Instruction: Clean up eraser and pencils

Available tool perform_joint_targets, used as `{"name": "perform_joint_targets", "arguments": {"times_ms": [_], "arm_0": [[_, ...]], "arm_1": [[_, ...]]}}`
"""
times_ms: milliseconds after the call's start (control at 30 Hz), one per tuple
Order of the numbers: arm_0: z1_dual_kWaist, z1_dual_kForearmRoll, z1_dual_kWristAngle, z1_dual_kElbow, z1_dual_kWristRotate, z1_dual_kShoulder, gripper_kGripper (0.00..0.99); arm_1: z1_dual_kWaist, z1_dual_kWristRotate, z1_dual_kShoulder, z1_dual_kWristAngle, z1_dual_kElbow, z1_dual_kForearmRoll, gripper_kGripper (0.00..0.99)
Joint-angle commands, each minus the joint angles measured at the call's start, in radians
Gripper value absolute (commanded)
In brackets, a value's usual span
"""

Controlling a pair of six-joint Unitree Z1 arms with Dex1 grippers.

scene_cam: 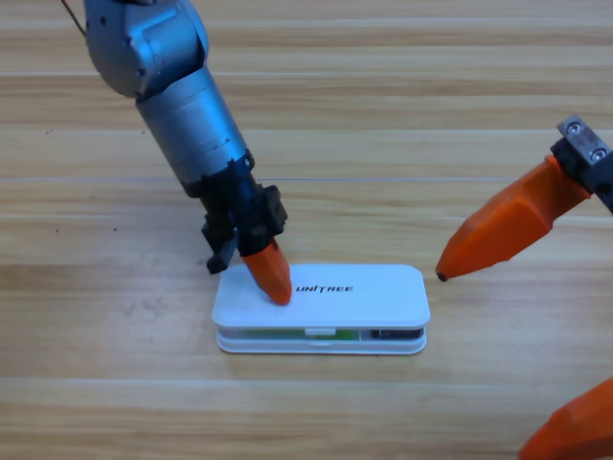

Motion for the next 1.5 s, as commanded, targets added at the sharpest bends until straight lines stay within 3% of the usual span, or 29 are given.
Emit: {"name": "perform_joint_targets", "arguments": {"times_ms": [33, 667, 800, 900, 1000, 1133, 1300, 1367, 1500], "arm_0": [[-0.038, -0.046, 0.027, 0.066, -0.023, -0.011, 0.0], [-0.075, -0.223, 0.12, 0.226, -0.052, -0.01, 0.0], [-0.075, -0.225, 0.137, 0.235, -0.052, -0.027, 0.0], [-0.075, -0.153, 0.143, 0.198, -0.054, -0.126, 0.0], [-0.075, 0.01, 0.123, 0.089, -0.054, -0.255, 0.0], [-0.096, 0.214, 0.025, -0.061, -0.058, -0.415, 0.0], [-0.148, 0.235, -0.068, -0.021, -0.098, -0.606, 0.0], [-0.159, 0.24, -0.085, -0.004, -0.1, -0.637, 0.0], [-0.185, 0.241, -0.1, 0.02, -0.181, -0.662, 0.0]], "arm_1": [[0.02, 0.011, 0.023, 0.009, 0.03, -0.024, 0.988], [0.02, 0.011, 0.024, 0.009, 0.03, -0.026, 0.988], [0.02, 0.013, 0.024, 0.009, 0.033, -0.026, 0.988], [0.02, 0.013, 0.023, 0.009, 0.035, -0.026, 0.988], [0.02, 0.013, 0.024, 0.007, 0.035, -0.027, 0.988], [0.02, 0.014, 0.024, 0.005, 0.035, -0.029, 0.988], [0.02, 0.016, 0.026, 0.005, 0.035, -0.03, 0.989], [0.02, 0.017, 0.027, 0.004, 0.035, -0.03, 0.989], [0.02, 0.017, 0.027, 0.004, 0.035, -0.03, 0.989]]}}
